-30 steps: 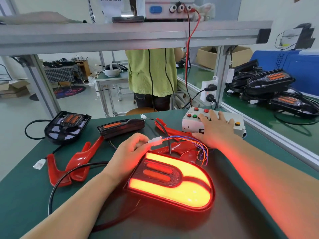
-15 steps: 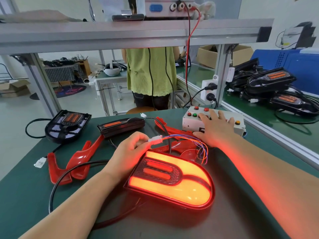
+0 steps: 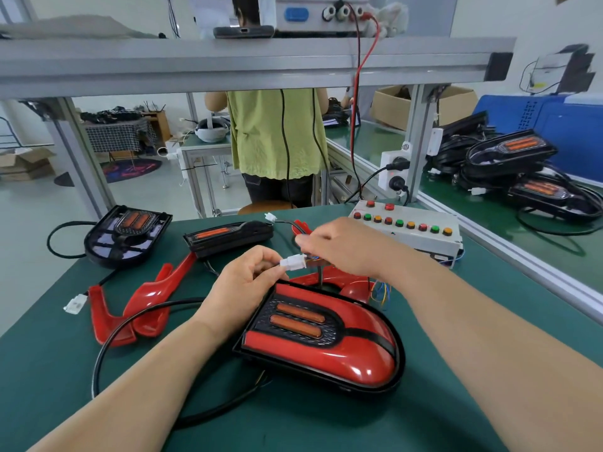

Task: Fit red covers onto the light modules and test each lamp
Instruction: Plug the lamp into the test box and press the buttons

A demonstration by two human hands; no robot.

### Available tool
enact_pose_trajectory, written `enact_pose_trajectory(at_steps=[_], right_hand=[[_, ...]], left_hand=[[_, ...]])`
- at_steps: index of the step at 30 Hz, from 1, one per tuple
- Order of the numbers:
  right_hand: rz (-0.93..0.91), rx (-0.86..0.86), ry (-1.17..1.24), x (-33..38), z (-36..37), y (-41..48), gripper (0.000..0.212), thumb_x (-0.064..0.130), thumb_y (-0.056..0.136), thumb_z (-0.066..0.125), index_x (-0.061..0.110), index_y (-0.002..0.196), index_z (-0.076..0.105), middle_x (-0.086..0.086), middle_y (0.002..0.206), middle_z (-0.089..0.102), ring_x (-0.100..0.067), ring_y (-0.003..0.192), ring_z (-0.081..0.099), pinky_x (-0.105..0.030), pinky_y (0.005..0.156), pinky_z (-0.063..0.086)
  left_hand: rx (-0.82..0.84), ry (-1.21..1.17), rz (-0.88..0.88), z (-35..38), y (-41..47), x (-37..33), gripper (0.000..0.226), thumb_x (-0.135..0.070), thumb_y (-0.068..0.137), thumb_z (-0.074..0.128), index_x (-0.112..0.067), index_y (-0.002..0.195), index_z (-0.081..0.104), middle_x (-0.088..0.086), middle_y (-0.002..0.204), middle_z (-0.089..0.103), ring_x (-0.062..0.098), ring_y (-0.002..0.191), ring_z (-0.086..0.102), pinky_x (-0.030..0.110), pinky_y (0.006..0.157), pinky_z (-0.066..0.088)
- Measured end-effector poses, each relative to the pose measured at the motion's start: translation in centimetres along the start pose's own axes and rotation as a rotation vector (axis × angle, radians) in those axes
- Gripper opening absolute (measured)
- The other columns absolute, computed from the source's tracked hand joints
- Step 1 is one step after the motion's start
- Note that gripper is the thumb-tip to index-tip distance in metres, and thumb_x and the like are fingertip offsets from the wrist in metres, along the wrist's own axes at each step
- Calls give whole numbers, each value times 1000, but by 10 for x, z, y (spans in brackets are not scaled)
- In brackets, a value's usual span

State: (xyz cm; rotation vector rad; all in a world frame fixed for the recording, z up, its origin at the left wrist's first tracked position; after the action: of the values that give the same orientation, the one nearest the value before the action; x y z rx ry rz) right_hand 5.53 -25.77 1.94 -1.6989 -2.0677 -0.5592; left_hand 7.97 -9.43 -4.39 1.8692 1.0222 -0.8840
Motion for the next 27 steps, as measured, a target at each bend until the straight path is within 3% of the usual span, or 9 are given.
enact_pose_trajectory(at_steps=[2, 7, 11, 14, 17, 20, 23, 25, 27], right_hand=[[8, 65, 0, 2, 8, 1, 53, 50, 98, 50, 2, 99, 73, -20, 106, 71, -32, 99, 66, -47, 94, 51], [-30, 43, -2, 2, 13, 1, 19, 33, 87, 74, 22, 104, 74, 3, 89, 71, -8, 74, 58, -31, 75, 49], [-54, -73, -59, -1, 15, 4, 22, 32, 84, 77, 25, 104, 75, 10, 81, 67, -1, 68, 54, -30, 72, 47], [-76, -106, -42, -6, 15, 2, 24, 34, 83, 77, 25, 106, 76, 12, 79, 68, 2, 65, 52, -30, 72, 48], [-108, -144, -62, -7, 15, 1, 24, 38, 84, 76, 27, 106, 76, 10, 79, 70, 2, 58, 48, -28, 63, 43], [-144, -168, -98, -6, 17, 0, 20, 41, 86, 73, 27, 100, 77, 10, 71, 68, -1, 55, 48, -28, 59, 41], [-125, -136, 77, -11, 18, -3, 15, 36, 86, 75, 27, 97, 78, 9, 71, 69, 1, 56, 55, -25, 57, 42], [-104, -121, 154, -14, 17, -4, 14, 34, 85, 75, 28, 96, 79, 5, 77, 73, -8, 64, 62, -32, 65, 49], [-106, -113, 166, -15, 18, -5, 12, 34, 86, 74, 28, 96, 79, 5, 78, 73, -9, 65, 61, -31, 67, 51]], left_hand=[[-16, 12, 27, -2, -1, -1, 11, -29, 93, 64, -39, 93, 65, -6, 88, 74, 14, 85, 69, 44, 88, 54], [-46, 39, 41, -6, 1, 0, 25, -27, 92, 67, -49, 104, 67, 4, 93, 70, 22, 89, 64, 40, 88, 52], [-9, 68, 84, -4, 1, -7, 24, -32, 91, 66, -54, 99, 69, -19, 90, 72, -5, 82, 63, 12, 77, 46], [-24, 65, 74, -4, 0, -8, 19, -41, 85, 64, -55, 96, 69, -21, 95, 73, -2, 91, 66, 23, 84, 49], [-56, 93, 74, -5, 2, -8, 15, -35, 89, 67, -49, 96, 70, -20, 94, 72, 2, 90, 65, 32, 85, 50], [-60, 117, 61, -6, 2, -8, 19, -30, 94, 66, -49, 96, 69, -22, 92, 70, 0, 87, 63, 28, 79, 47], [-56, 110, 55, -4, 0, -11, 20, -28, 94, 64, -47, 94, 70, -22, 91, 70, -2, 86, 62, 24, 76, 43], [-54, 101, 57, -4, 0, -13, 19, -26, 94, 64, -44, 92, 72, -21, 88, 69, -3, 81, 61, 21, 74, 41], [-50, 103, 56, -3, -1, -14, 18, -25, 94, 65, -41, 91, 73, -20, 87, 69, -3, 79, 60, 20, 72, 40]])
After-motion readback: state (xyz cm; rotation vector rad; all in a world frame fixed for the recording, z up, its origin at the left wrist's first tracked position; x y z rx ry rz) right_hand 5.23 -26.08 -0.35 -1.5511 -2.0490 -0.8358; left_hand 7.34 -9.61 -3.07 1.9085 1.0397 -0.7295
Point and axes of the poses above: each hand's wrist, its own y-axis towards the middle knuckle, its own z-axis out of the palm, x = y × z, the point moved 7 cm from there along y, towards the middle knuckle
